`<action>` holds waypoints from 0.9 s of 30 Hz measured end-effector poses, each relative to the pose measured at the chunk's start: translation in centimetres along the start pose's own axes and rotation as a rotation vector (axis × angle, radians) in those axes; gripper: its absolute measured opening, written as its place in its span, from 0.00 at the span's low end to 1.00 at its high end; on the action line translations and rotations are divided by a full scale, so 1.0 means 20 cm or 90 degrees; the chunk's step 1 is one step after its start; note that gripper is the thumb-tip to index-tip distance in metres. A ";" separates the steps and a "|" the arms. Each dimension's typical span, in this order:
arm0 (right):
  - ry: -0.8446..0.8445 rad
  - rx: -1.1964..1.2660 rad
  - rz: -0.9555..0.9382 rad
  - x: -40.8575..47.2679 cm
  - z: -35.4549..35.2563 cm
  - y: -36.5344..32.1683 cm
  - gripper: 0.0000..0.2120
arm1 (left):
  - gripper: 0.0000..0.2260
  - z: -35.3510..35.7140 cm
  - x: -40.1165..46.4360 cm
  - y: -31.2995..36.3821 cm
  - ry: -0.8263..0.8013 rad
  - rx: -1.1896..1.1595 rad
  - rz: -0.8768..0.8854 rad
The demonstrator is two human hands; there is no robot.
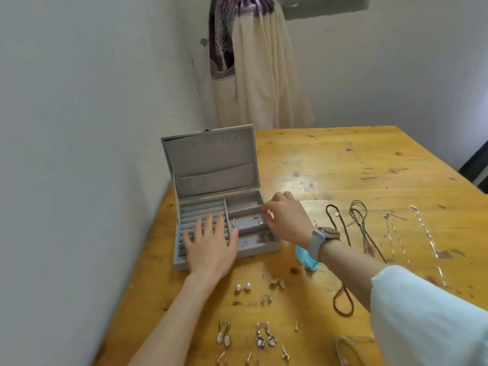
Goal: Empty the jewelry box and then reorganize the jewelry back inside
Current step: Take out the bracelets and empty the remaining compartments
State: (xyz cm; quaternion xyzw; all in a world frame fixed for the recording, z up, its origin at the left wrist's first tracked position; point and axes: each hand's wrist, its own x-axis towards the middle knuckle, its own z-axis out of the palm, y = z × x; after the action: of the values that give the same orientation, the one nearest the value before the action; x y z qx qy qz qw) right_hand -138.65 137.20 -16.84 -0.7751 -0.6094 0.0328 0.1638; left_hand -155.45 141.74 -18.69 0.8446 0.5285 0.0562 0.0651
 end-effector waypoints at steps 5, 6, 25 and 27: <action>-0.028 -0.106 0.030 0.14 0.07 -0.08 0.12 | 0.24 0.02 0.00 0.00 0.006 -0.007 0.001; -0.025 -0.113 0.034 0.15 0.09 -0.09 0.11 | 0.24 0.02 0.00 -0.01 0.006 -0.010 0.000; -0.070 -0.134 0.011 0.18 0.09 -0.10 0.09 | 0.24 0.01 0.00 -0.02 0.002 -0.034 0.007; -0.060 -0.104 -0.002 0.17 0.09 -0.08 0.09 | 0.24 0.01 0.00 -0.02 0.002 -0.025 0.010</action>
State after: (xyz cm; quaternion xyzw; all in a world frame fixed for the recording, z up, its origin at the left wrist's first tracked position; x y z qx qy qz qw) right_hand -139.72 141.12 -17.51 -0.7827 -0.6180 0.0195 0.0714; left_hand -155.75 141.80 -19.01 0.8471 0.5209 0.0683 0.0803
